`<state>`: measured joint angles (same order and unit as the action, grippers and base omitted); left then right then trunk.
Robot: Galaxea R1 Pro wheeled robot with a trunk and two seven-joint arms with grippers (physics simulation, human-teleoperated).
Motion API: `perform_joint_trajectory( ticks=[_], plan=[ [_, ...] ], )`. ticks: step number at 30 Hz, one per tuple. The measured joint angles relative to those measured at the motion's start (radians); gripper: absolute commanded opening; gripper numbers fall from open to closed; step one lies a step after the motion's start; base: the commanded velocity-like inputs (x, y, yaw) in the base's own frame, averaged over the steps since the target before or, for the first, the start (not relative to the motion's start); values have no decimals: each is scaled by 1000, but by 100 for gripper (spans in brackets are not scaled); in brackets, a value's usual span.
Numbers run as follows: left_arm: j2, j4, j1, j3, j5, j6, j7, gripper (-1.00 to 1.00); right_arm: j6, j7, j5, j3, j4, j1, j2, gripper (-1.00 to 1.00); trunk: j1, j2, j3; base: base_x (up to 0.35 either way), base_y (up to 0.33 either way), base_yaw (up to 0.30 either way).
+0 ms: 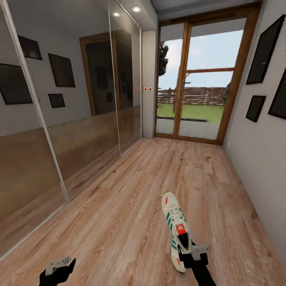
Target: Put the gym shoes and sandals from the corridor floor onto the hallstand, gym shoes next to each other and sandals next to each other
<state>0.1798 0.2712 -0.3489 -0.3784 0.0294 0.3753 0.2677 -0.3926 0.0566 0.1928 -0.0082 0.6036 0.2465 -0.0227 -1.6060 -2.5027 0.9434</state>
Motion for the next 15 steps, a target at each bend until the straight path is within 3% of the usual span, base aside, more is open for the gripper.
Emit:
perform_joint_trajectory(
  ticks=[15],
  plan=[
    [0,0,0,0,1,0,0,100,0,-1,0,0,-12,0,-1,-100,14,18,-57,0,0,0]
  ],
)
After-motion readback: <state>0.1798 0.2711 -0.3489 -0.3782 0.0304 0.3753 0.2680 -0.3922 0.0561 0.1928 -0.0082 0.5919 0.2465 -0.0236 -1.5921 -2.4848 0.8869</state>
